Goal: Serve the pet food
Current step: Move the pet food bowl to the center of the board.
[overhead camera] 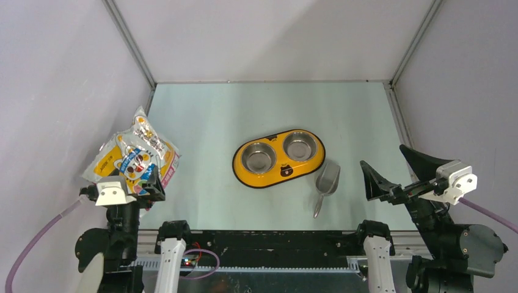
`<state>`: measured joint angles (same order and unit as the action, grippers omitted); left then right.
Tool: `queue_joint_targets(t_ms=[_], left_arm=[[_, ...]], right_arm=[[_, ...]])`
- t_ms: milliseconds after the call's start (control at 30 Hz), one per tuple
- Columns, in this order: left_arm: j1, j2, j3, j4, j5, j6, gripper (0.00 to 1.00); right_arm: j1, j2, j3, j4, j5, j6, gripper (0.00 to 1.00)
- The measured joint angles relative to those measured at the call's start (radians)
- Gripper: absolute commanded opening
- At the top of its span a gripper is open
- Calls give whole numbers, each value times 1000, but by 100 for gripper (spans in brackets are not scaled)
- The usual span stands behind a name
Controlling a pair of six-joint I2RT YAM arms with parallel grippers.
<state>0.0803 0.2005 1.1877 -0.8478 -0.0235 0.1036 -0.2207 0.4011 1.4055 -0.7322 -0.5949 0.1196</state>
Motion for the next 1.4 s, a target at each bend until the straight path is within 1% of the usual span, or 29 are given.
queue_joint_targets(t_ms=[200,333,500,600,733,900,1000,1233,1400], left_arm=[[1,0,0,-2,1,-1,98],[1,0,0,-3,10,0,98],[2,2,7,-28,55,10,98],[2,11,48,-83,84,44,98],[2,27,140,-169,78,92,98],[3,29,253,-271,-26,117,98],[4,29,287,-326,-107,123,98],[5,30,293,-484,-261,124,98],[5,30,243,-525,-391,126,98]], right_arm=[[-11,0,0,-9,-13,5,100],[-19,0,0,-14,-79,-21,100],[-24,0,-2,-16,-172,-68,100],[-24,1,-10,-18,-217,-97,100],[-24,1,-45,-23,-251,-146,100],[-24,1,-148,-17,-263,-188,100],[-24,1,-216,-13,-262,-203,100],[-24,1,-325,26,-262,-211,100],[-24,1,-383,59,-263,-214,100]])
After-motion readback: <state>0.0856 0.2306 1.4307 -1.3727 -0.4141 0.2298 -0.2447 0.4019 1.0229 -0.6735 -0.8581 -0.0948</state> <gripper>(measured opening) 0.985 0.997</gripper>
